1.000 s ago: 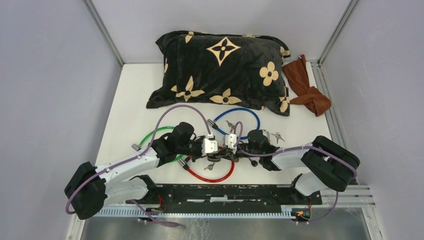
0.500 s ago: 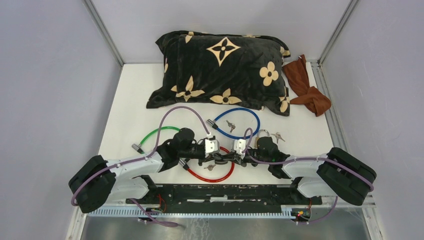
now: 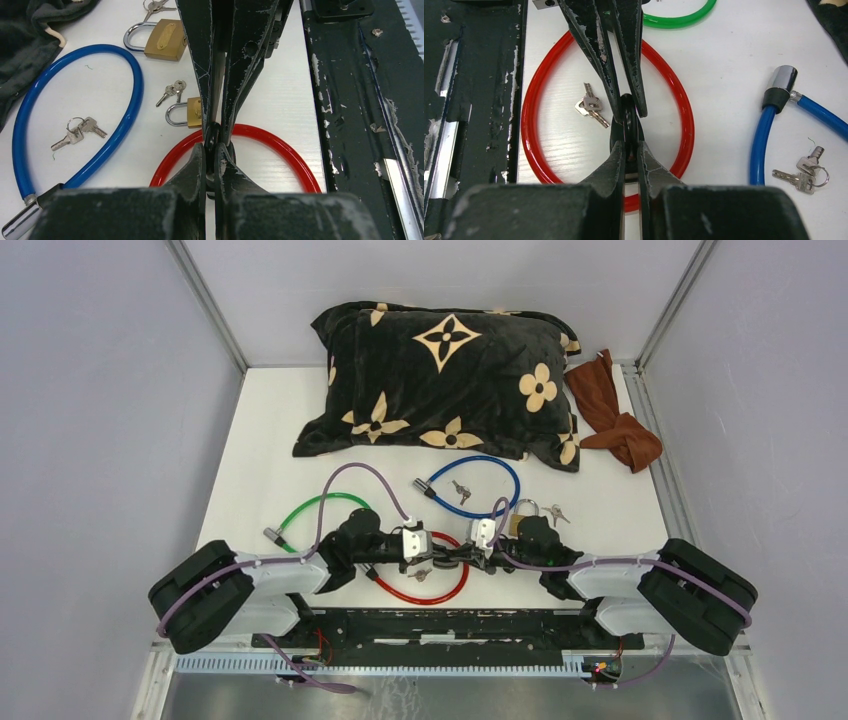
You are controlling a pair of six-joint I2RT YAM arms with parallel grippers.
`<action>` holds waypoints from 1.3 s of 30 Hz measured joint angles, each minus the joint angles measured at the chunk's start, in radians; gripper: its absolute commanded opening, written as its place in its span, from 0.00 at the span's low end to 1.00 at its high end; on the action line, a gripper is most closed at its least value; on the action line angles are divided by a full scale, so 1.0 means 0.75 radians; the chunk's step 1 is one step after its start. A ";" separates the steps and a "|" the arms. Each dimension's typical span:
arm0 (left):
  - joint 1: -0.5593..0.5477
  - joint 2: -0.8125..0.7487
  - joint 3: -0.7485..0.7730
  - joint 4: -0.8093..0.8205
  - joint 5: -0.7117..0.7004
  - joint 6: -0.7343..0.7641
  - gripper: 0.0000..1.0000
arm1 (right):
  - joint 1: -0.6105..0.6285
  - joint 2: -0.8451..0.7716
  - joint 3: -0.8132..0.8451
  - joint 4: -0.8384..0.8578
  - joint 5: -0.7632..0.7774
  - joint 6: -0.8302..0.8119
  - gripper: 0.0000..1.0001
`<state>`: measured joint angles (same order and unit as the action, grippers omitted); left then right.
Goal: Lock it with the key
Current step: Lock the lock.
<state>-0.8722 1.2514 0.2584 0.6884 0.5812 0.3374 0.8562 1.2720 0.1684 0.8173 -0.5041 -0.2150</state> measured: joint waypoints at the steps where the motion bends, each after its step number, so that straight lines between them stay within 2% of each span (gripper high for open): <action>1: 0.001 0.011 0.001 0.014 0.003 0.002 0.02 | -0.001 -0.001 -0.001 -0.002 0.002 0.001 0.02; 10: 0.025 0.166 0.083 0.068 0.070 -0.013 0.02 | -0.017 -0.077 -0.008 -0.096 0.083 0.007 0.00; 18: 0.021 0.282 0.160 0.090 0.125 -0.001 0.02 | -0.016 -0.173 -0.098 -0.058 0.192 0.057 0.00; 30: 0.012 0.341 0.216 0.073 0.150 0.058 0.02 | 0.028 -0.194 -0.145 -0.018 0.322 0.060 0.00; 39: 0.001 0.345 0.214 0.086 0.138 0.083 0.02 | 0.036 -0.203 -0.155 -0.012 0.333 0.042 0.00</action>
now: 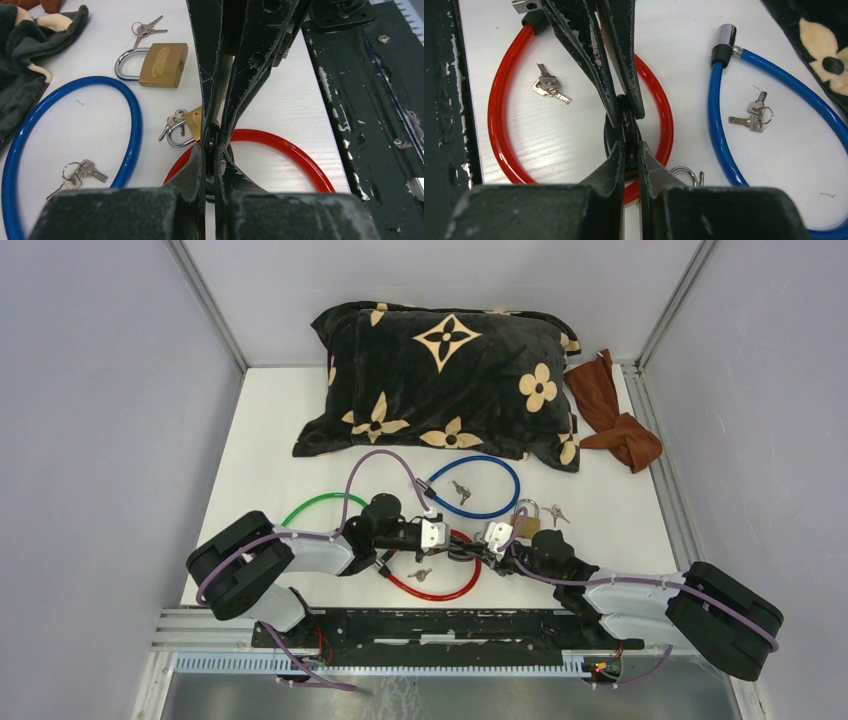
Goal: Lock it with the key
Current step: Lock the lock.
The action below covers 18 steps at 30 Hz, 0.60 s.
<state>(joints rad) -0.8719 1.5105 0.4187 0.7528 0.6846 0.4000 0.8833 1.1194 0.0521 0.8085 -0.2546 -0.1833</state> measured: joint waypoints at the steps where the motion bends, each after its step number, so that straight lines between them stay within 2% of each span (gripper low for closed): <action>1: 0.000 0.000 -0.006 0.013 0.008 -0.008 0.02 | 0.001 -0.013 0.000 -0.015 -0.008 -0.009 0.00; 5: 0.002 0.001 -0.023 0.041 0.048 -0.026 0.02 | 0.001 -0.017 0.008 -0.039 -0.046 -0.068 0.00; 10: 0.027 0.003 -0.032 0.053 0.074 -0.048 0.02 | 0.001 0.080 0.079 -0.055 -0.045 -0.155 0.00; 18: 0.040 0.033 -0.028 0.101 0.027 -0.111 0.02 | 0.001 0.040 0.218 -0.360 -0.001 -0.257 0.00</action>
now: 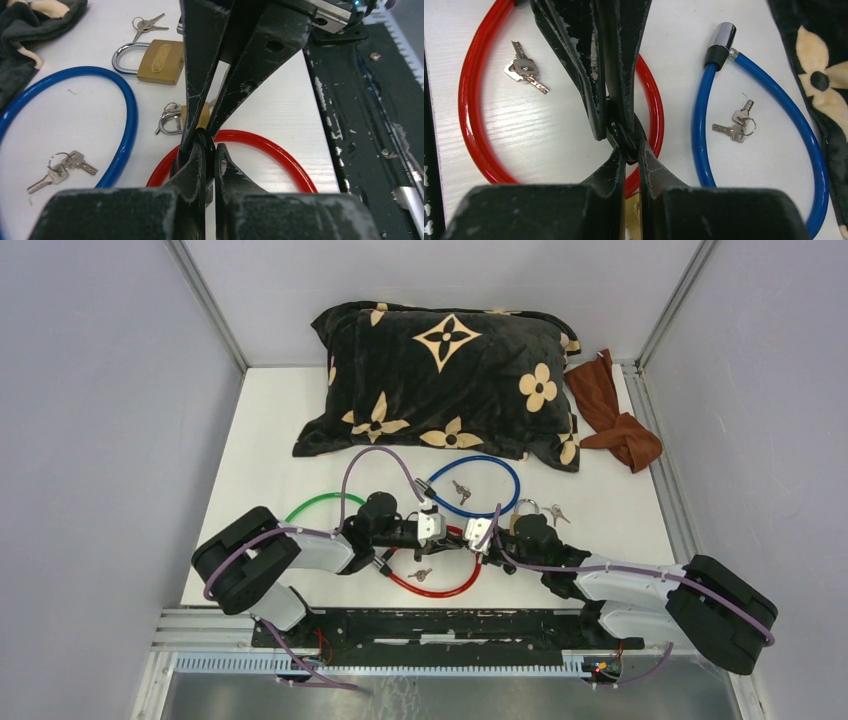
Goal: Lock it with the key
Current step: Lock the lock.
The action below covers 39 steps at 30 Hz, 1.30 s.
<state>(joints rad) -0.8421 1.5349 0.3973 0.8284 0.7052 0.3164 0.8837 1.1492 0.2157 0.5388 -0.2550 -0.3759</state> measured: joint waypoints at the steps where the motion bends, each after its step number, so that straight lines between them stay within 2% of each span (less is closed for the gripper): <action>1: 0.014 0.010 0.000 0.018 0.005 -0.037 0.02 | 0.000 -0.014 0.002 -0.016 0.003 0.004 0.00; 10: 0.116 0.027 0.005 0.047 0.166 -0.339 0.02 | 0.004 -0.047 0.032 -0.095 -0.064 0.103 0.00; 17: 0.134 0.035 0.002 0.046 0.189 -0.368 0.02 | -0.014 -0.021 0.033 -0.069 -0.123 0.123 0.31; 20: 0.136 0.042 0.002 0.057 0.184 -0.391 0.02 | -0.023 -0.021 0.037 -0.092 -0.171 0.111 0.41; 25: 0.138 0.043 0.002 0.063 0.180 -0.401 0.02 | -0.073 -0.021 0.043 -0.113 -0.294 0.101 0.51; 28: 0.140 0.038 -0.006 0.067 0.179 -0.400 0.02 | -0.090 -0.010 0.044 -0.113 -0.356 0.087 0.49; 34: 0.139 0.031 -0.013 0.071 0.175 -0.399 0.02 | -0.102 0.045 0.137 -0.184 -0.395 0.019 0.28; 39: 0.136 0.021 -0.020 0.069 0.171 -0.391 0.02 | -0.108 0.051 0.184 -0.264 -0.402 -0.052 0.23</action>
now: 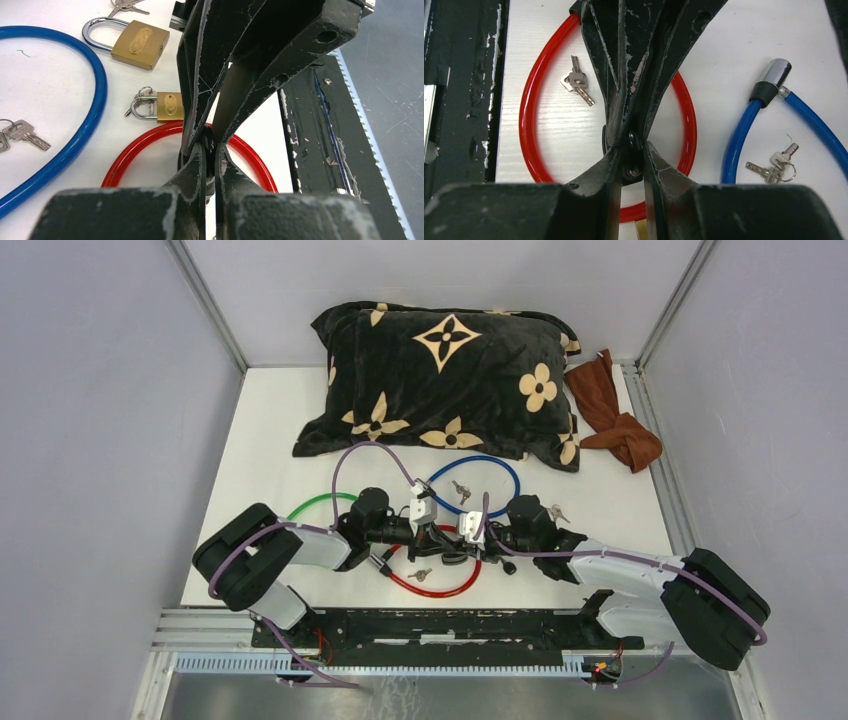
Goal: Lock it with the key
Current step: Lock the lock.
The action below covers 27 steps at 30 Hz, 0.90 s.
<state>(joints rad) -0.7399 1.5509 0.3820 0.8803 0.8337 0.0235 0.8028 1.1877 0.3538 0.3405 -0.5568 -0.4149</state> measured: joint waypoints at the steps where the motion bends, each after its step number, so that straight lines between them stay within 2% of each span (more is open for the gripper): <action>1: -0.003 -0.001 -0.002 0.001 -0.002 0.003 0.02 | 0.000 0.000 0.007 -0.014 -0.001 -0.012 0.20; 5: -0.005 -0.002 -0.003 0.001 0.004 0.005 0.02 | -0.001 0.004 0.031 -0.053 0.006 -0.040 0.01; 6: -0.007 -0.003 -0.003 0.000 0.003 0.006 0.02 | -0.001 0.005 0.032 -0.056 0.006 -0.040 0.00; 9: -0.012 -0.004 -0.003 0.000 -0.001 0.010 0.03 | -0.001 0.004 0.032 -0.057 0.010 -0.038 0.00; 12: -0.019 -0.014 -0.015 0.010 -0.030 0.009 0.26 | 0.002 -0.004 0.028 -0.058 0.022 -0.032 0.00; 14: -0.026 -0.025 -0.025 0.013 -0.065 0.008 0.35 | 0.009 -0.017 0.019 -0.058 0.031 -0.024 0.00; 16: -0.027 -0.030 -0.058 -0.052 -0.122 0.009 0.39 | 0.012 -0.041 0.015 -0.053 0.037 -0.018 0.00; 22: -0.014 -0.111 -0.111 -0.130 -0.241 0.025 0.40 | 0.026 -0.057 0.013 -0.053 0.057 -0.016 0.00; 27: 0.012 -0.140 -0.149 -0.205 -0.253 0.030 0.51 | 0.031 -0.057 0.014 -0.055 0.067 -0.018 0.00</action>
<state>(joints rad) -0.7311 1.4456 0.2703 0.7265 0.6441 0.0456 0.8257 1.1450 0.3641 0.2993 -0.5064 -0.4282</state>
